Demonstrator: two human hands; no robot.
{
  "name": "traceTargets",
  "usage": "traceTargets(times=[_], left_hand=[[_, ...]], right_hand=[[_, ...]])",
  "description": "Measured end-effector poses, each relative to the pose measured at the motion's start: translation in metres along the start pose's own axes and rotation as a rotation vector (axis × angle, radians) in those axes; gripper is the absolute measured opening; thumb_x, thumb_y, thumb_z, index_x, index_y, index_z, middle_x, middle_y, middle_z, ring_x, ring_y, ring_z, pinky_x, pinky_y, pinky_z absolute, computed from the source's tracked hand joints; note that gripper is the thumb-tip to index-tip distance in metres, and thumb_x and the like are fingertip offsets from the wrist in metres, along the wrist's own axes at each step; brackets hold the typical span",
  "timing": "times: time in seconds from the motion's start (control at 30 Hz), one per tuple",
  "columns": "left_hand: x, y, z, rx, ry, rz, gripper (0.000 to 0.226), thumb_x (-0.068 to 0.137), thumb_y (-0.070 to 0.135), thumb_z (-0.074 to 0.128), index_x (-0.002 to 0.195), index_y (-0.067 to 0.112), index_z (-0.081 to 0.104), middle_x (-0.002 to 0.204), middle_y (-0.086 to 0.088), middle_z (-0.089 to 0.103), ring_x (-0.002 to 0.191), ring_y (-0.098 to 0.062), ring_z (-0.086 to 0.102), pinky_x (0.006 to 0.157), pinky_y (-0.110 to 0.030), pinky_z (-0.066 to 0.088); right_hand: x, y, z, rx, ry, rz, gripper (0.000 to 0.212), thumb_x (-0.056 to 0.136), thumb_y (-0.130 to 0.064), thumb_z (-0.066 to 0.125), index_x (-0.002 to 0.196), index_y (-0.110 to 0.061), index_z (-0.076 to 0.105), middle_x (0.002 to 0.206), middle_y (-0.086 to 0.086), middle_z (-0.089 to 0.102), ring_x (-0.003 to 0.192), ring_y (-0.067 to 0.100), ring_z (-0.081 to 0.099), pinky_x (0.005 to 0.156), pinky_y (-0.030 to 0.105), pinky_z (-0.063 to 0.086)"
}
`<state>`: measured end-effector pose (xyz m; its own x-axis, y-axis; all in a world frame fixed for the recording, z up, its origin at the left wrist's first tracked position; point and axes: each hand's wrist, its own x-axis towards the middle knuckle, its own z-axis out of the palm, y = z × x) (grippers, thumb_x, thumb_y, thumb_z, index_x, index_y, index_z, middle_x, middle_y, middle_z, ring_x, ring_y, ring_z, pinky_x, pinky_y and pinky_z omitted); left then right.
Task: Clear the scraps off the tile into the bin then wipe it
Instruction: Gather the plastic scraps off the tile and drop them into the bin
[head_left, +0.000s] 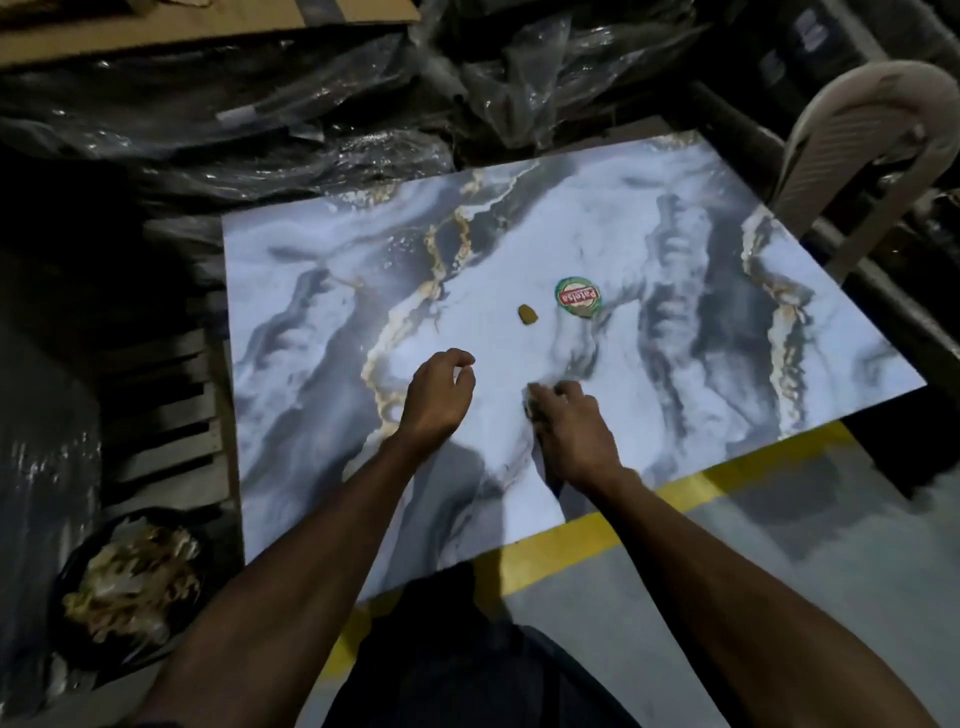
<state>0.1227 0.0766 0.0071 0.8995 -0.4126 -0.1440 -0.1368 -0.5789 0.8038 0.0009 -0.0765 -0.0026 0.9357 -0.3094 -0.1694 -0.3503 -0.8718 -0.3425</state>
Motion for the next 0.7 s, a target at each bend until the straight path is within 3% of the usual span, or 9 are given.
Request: traceTargets(times=[0.1, 0.17, 0.3, 0.43, 0.53, 0.7], left_hand=[[0.030, 0.008, 0.002, 0.026, -0.017, 0.027, 0.029, 0.097, 0.017, 0.046, 0.122, 0.012, 0.061, 0.129, -0.004, 0.060, 0.119, -0.019, 0.054, 0.097, -0.023, 0.036], [0.046, 0.013, 0.005, 0.058, -0.038, 0.058, 0.030, 0.097, 0.017, 0.045, 0.123, 0.013, 0.060, 0.130, -0.004, 0.058, 0.120, -0.019, 0.053, 0.096, -0.022, 0.036], [0.069, 0.026, 0.017, 0.101, -0.105, 0.103, 0.033, 0.097, 0.014, 0.045, 0.128, 0.012, 0.056, 0.135, -0.007, 0.053, 0.123, -0.021, 0.051, 0.100, -0.024, 0.035], [0.089, 0.038, 0.035, 0.133, -0.147, 0.123, 0.038, 0.096, 0.012, 0.047, 0.134, 0.012, 0.051, 0.141, -0.007, 0.047, 0.125, -0.020, 0.050, 0.101, -0.020, 0.032], [0.105, 0.042, 0.049, 0.229, -0.198, 0.116, 0.048, 0.095, 0.013, 0.048, 0.142, 0.013, 0.042, 0.147, -0.009, 0.040, 0.132, -0.026, 0.042, 0.110, -0.029, 0.030], [0.127, 0.049, 0.066, 0.382, -0.210, 0.016, 0.050, 0.098, 0.026, 0.044, 0.146, 0.017, 0.034, 0.144, -0.014, 0.040, 0.128, -0.034, 0.042, 0.107, -0.039, 0.035]], right_hand=[[0.015, 0.001, 0.001, -0.065, 0.010, -0.071, 0.008, 0.088, -0.020, 0.055, 0.095, -0.016, 0.056, 0.098, 0.008, 0.045, 0.087, 0.034, 0.048, 0.055, 0.037, 0.043], [0.026, 0.006, -0.001, -0.055, 0.017, -0.082, 0.007, 0.089, -0.018, 0.056, 0.084, -0.013, 0.055, 0.094, 0.008, 0.046, 0.087, 0.033, 0.047, 0.052, 0.036, 0.039], [0.046, 0.015, -0.013, -0.061, -0.010, -0.044, 0.005, 0.084, -0.013, 0.056, 0.087, -0.011, 0.054, 0.095, 0.009, 0.050, 0.090, 0.033, 0.049, 0.055, 0.035, 0.037], [0.065, 0.033, -0.023, 0.032, -0.001, 0.069, 0.008, 0.083, -0.015, 0.057, 0.086, -0.009, 0.055, 0.092, 0.011, 0.056, 0.085, 0.035, 0.056, 0.062, 0.038, 0.046], [0.080, 0.052, -0.033, 0.077, -0.006, 0.132, 0.017, 0.088, -0.028, 0.057, 0.086, -0.012, 0.053, 0.089, 0.010, 0.062, 0.083, 0.033, 0.059, 0.061, 0.034, 0.041], [0.107, 0.087, -0.061, 0.153, -0.028, 0.115, 0.023, 0.085, -0.040, 0.062, 0.087, -0.019, 0.052, 0.094, 0.006, 0.069, 0.092, 0.032, 0.061, 0.064, 0.032, 0.037]])
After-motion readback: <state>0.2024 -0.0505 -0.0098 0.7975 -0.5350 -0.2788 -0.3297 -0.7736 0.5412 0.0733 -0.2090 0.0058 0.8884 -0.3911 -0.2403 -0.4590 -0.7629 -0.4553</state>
